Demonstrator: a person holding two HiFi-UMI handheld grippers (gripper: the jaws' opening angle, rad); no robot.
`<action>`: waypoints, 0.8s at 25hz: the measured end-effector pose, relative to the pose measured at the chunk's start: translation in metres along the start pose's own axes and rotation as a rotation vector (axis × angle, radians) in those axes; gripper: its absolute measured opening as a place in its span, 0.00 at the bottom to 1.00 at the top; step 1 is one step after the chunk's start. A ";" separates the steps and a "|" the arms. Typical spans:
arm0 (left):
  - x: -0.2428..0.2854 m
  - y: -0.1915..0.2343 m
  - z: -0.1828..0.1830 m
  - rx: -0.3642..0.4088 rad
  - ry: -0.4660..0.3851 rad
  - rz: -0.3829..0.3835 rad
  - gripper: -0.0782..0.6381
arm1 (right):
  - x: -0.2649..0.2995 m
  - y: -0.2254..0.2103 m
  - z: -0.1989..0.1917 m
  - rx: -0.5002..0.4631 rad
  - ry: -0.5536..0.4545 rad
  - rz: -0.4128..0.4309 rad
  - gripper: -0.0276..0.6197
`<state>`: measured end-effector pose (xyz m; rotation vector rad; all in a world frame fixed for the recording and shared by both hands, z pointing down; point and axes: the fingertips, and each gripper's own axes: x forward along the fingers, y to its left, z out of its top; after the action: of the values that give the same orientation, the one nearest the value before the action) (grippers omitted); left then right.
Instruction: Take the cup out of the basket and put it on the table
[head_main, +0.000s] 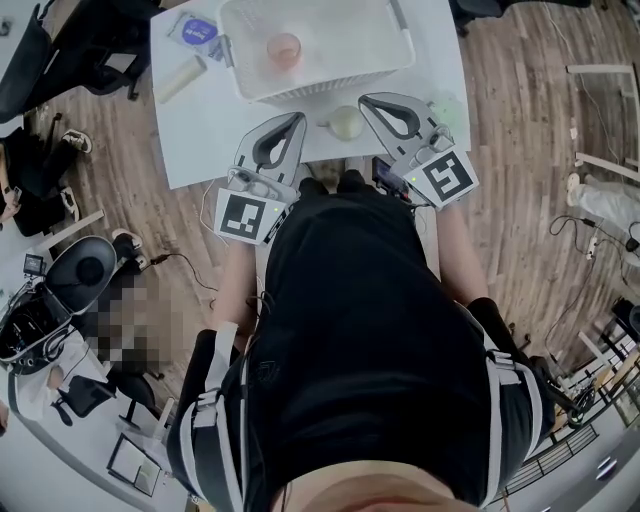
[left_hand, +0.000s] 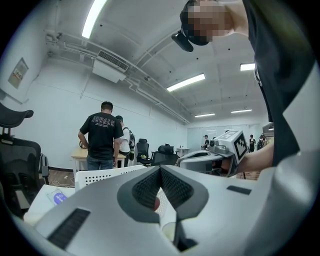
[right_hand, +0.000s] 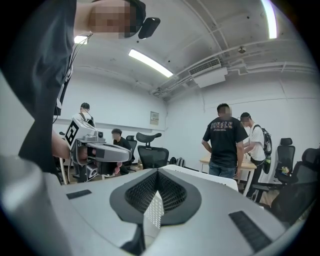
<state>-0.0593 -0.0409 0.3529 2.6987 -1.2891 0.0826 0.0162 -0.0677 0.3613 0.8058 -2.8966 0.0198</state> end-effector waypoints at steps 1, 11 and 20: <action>0.001 0.003 -0.001 -0.003 0.003 0.005 0.13 | 0.003 -0.003 0.000 -0.001 0.000 -0.001 0.07; 0.000 0.026 -0.005 -0.004 0.013 0.045 0.13 | 0.041 -0.022 -0.003 -0.052 0.054 0.056 0.07; -0.012 0.042 -0.009 -0.018 0.026 0.089 0.13 | 0.082 -0.026 0.004 -0.141 0.085 0.139 0.07</action>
<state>-0.0992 -0.0566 0.3647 2.6161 -1.3946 0.1144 -0.0405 -0.1327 0.3674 0.5658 -2.8297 -0.1307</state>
